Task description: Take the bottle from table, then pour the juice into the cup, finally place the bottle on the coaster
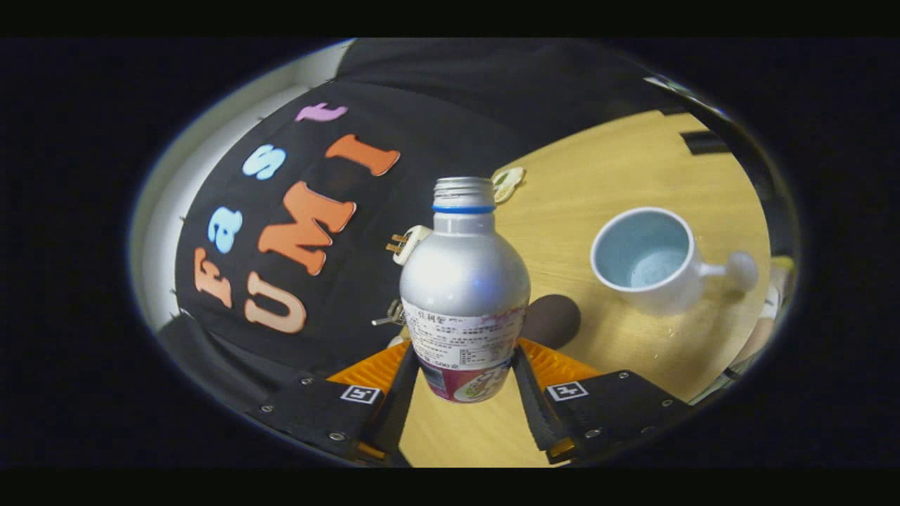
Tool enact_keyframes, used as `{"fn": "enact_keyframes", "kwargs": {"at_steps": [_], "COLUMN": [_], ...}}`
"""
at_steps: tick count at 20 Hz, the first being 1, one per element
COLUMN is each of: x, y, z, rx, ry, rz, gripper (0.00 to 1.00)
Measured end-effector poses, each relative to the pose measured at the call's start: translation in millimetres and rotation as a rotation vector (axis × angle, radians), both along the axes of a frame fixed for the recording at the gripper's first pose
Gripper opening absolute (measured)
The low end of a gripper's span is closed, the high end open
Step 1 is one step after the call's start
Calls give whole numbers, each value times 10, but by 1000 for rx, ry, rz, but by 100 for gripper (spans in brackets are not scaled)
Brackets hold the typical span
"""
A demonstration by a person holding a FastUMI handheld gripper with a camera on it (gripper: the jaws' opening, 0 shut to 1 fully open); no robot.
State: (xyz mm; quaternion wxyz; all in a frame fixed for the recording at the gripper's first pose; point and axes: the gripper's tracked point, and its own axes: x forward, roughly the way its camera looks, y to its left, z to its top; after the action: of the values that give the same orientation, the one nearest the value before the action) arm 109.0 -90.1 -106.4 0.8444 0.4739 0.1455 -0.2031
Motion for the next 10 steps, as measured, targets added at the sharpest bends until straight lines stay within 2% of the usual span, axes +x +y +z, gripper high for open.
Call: {"fn": "enact_keyframes", "kwargs": {"at_steps": [5, 8, 10], "x": [117, 251, 302], "y": [-226, -250, -346], "z": [118, 160, 112], "rx": [-411, -608, -729], "ry": [97, 146, 194], "rz": [38, 77, 74], "gripper": [71, 72, 72]}}
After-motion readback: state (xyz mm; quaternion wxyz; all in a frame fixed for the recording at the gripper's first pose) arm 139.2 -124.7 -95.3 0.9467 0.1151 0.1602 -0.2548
